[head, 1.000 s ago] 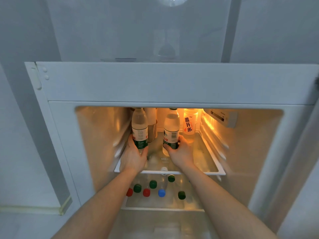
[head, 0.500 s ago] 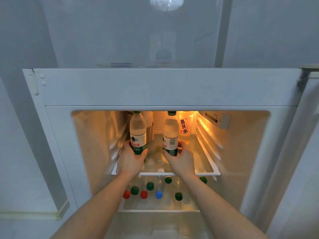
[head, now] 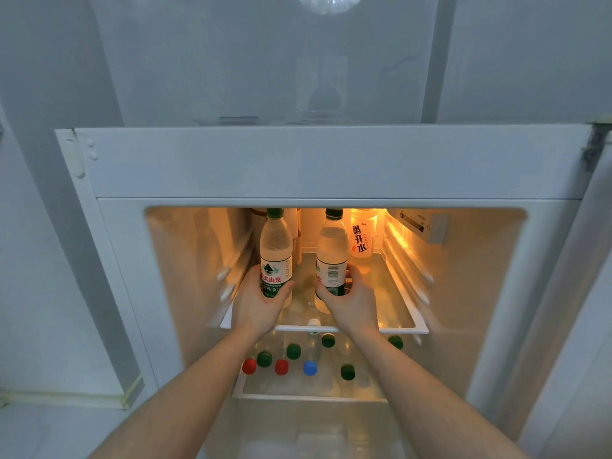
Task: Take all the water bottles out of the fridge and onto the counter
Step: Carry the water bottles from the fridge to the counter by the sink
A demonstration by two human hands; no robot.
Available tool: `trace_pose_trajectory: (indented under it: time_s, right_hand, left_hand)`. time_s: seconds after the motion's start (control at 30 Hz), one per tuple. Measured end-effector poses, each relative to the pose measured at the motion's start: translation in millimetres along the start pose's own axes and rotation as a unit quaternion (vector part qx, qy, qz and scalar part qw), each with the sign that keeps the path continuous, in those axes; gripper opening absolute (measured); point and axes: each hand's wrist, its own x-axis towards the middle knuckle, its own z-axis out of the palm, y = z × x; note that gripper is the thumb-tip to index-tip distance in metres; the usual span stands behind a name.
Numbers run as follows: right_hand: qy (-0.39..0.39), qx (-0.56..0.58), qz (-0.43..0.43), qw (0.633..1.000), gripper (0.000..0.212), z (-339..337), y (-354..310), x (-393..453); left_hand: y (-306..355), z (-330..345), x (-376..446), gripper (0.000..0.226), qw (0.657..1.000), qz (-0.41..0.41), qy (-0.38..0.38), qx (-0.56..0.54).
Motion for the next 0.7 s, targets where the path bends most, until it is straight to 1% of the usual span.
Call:
trace_pose_trajectory:
  time_s: [0.07,0.2,0.53,0.7]
  right_hand:
    - [-0.003,-0.002,0.001,1.000,0.065,-0.4,-0.4,-0.8]
    - [-0.013,0.006,-0.006,1.000,0.064,-1.2,1.2,-2.0]
    - [-0.026,0.012,-0.030,0.999,0.064,-3.7,2.3,-9.5]
    - [-0.024,0.006,-0.035,0.999,0.063,-3.3,4.1,-11.3]
  left_hand:
    - [2.1,-0.8,-3.2,0.059,1.000,0.008,0.005,0.027]
    - [4.9,-4.2,-8.5,0.060,0.998,0.017,-0.009,0.059]
    - [9.9,-11.6,-30.2,0.062,0.998,0.021,-0.017,0.054]
    - [14.2,-17.9,-37.7,0.059,0.998,0.028,-0.023,0.050]
